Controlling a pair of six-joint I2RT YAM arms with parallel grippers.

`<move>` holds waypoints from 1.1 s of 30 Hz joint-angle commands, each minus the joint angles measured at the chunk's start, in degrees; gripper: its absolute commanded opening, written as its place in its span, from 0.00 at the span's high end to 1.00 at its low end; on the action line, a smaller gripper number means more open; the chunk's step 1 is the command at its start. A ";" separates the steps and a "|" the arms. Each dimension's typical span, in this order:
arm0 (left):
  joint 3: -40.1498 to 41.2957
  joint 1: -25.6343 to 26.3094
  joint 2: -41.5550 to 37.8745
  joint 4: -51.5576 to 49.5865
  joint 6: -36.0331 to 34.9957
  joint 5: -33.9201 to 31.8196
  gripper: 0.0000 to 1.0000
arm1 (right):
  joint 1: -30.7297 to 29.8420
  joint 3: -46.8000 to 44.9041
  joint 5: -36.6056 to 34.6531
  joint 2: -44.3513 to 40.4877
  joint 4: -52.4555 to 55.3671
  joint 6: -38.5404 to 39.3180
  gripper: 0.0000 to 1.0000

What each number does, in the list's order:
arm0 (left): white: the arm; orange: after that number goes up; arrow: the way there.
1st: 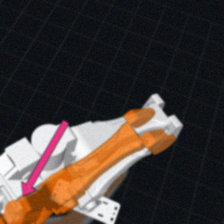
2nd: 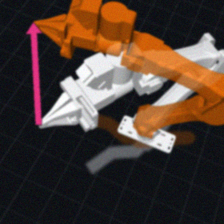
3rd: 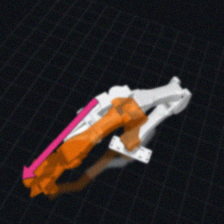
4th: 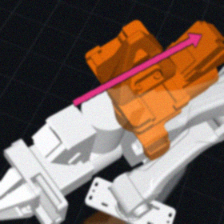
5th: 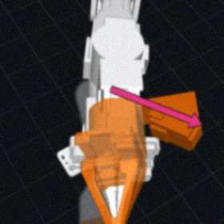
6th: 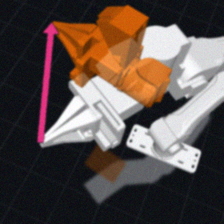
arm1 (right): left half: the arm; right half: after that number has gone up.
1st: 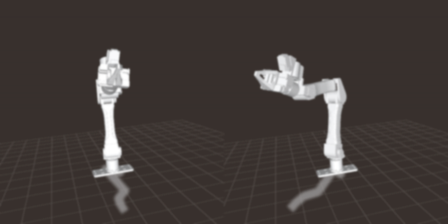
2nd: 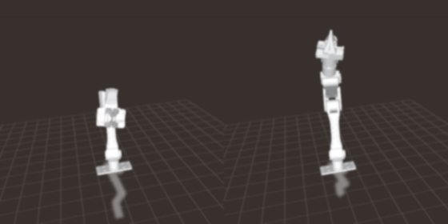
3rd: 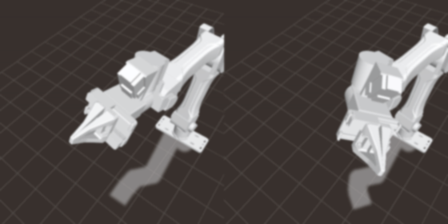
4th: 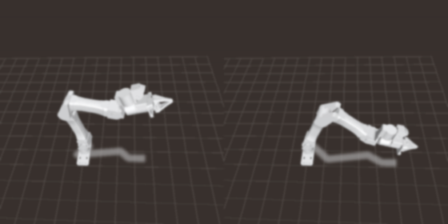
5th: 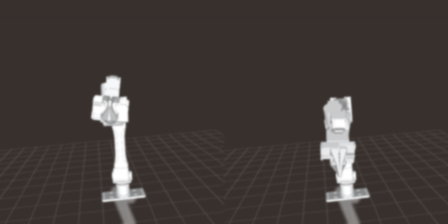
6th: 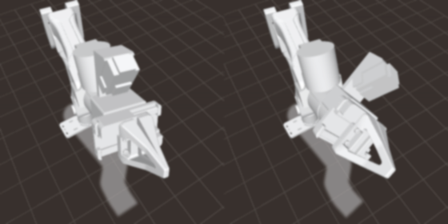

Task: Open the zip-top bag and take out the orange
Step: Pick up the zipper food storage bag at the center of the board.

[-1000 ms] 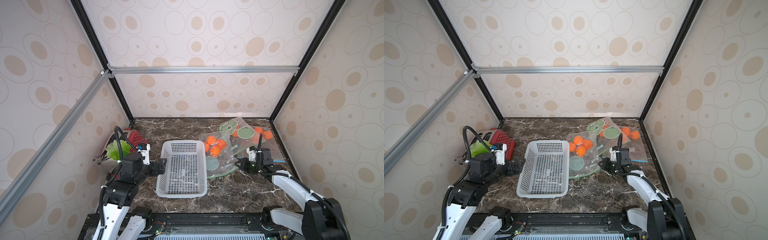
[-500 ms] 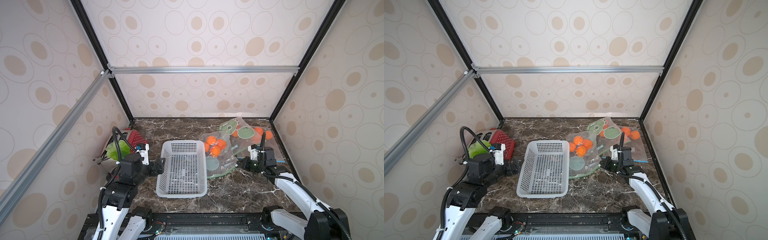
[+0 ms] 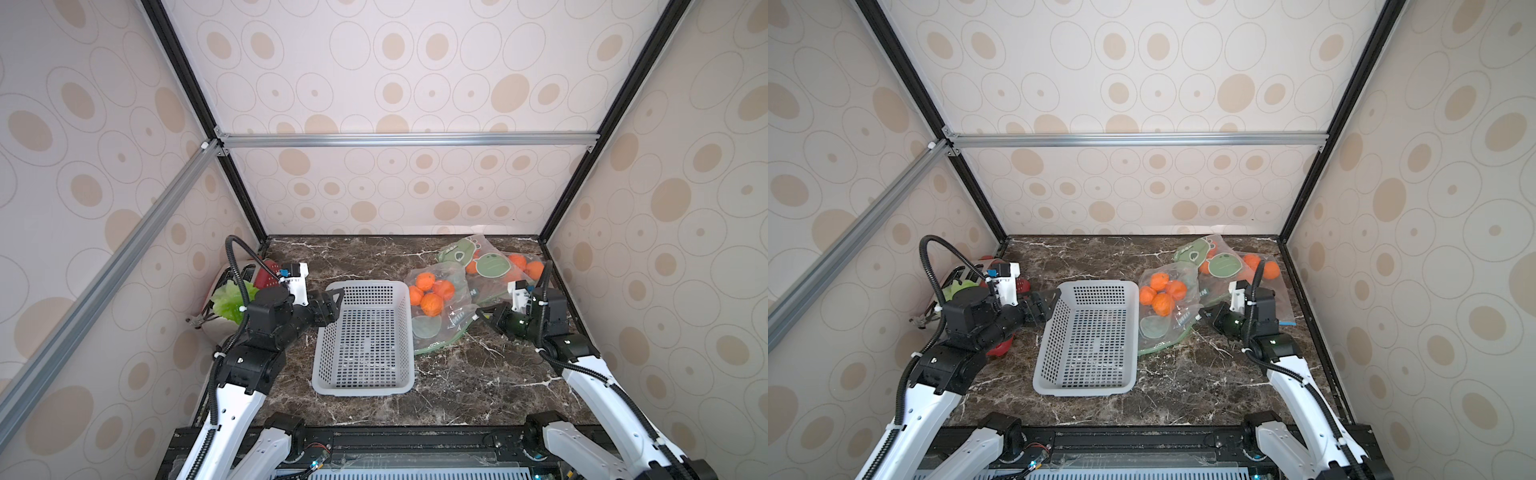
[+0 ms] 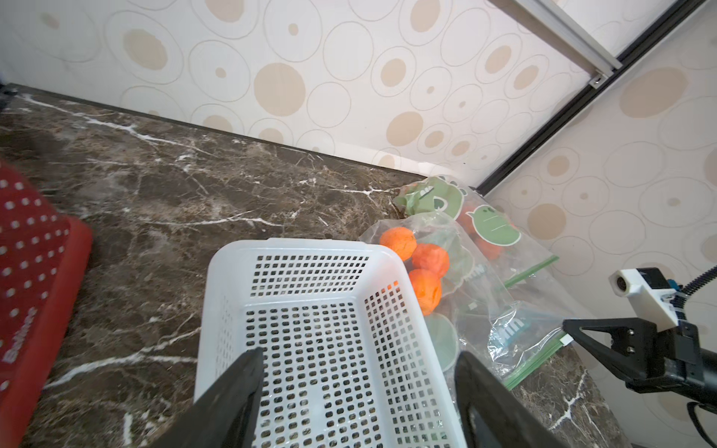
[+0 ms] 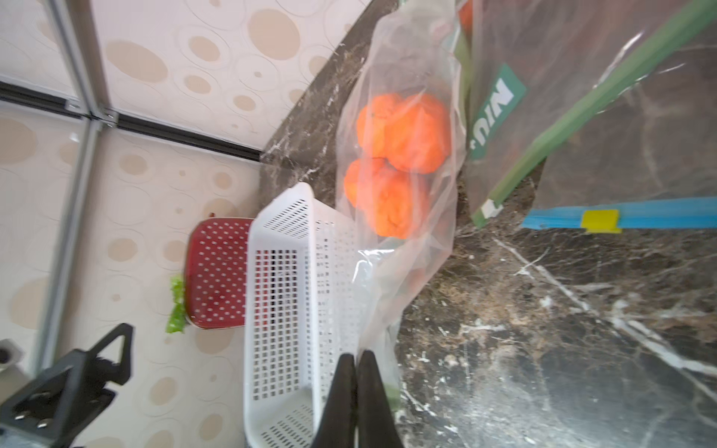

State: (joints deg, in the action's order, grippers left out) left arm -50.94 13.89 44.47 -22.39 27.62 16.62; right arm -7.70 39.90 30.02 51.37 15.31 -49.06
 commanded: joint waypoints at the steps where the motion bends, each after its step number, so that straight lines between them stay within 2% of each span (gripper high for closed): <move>1: -2.26 0.93 1.24 7.47 -0.69 6.10 0.21 | -0.12 2.93 1.51 -2.58 -2.13 -9.28 1.00; 5: -2.24 0.98 2.72 13.94 -1.96 9.31 0.17 | -0.17 3.31 1.74 -3.60 -6.18 -18.85 1.00; 9: -4.47 2.75 7.88 18.88 -4.49 10.91 0.20 | -0.15 4.12 1.48 -3.75 -10.06 -25.58 1.00; 11: -6.56 8.54 11.20 18.37 -10.28 6.74 0.20 | -0.12 5.71 1.01 -3.59 -9.73 -26.04 1.00; 14: -9.62 20.93 15.65 15.72 -22.48 -0.63 0.16 | -0.17 7.86 0.83 -2.78 -8.87 -25.81 1.00; 16: -10.38 25.13 18.64 16.33 -25.92 -1.11 0.16 | -0.13 8.74 0.28 -2.26 -8.17 -25.48 1.00; 20: -9.70 29.87 24.00 21.43 -29.38 0.18 0.18 | -0.12 7.95 -0.05 -1.32 -10.24 -27.14 1.00; 22: -10.47 32.93 26.44 22.04 -33.19 -1.88 0.18 | -0.13 7.58 0.36 -0.98 -11.11 -27.88 1.00; 26: -12.60 35.11 31.52 25.41 -36.67 -2.77 0.20 | -0.12 7.05 0.52 -1.18 -10.92 -27.93 1.00; 30: -17.91 38.72 36.56 22.72 -41.78 -3.95 0.21 | -0.12 6.78 0.36 -1.48 -10.69 -28.00 1.00; 33: -20.98 40.20 39.79 21.28 -42.54 -5.47 0.21 | -0.16 6.11 -0.39 -1.89 -11.01 -28.35 1.00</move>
State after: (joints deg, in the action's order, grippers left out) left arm -67.85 52.51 83.15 -1.30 -10.09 13.02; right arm -7.70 46.94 30.68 50.52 6.37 -75.46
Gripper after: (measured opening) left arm 0.788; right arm 0.042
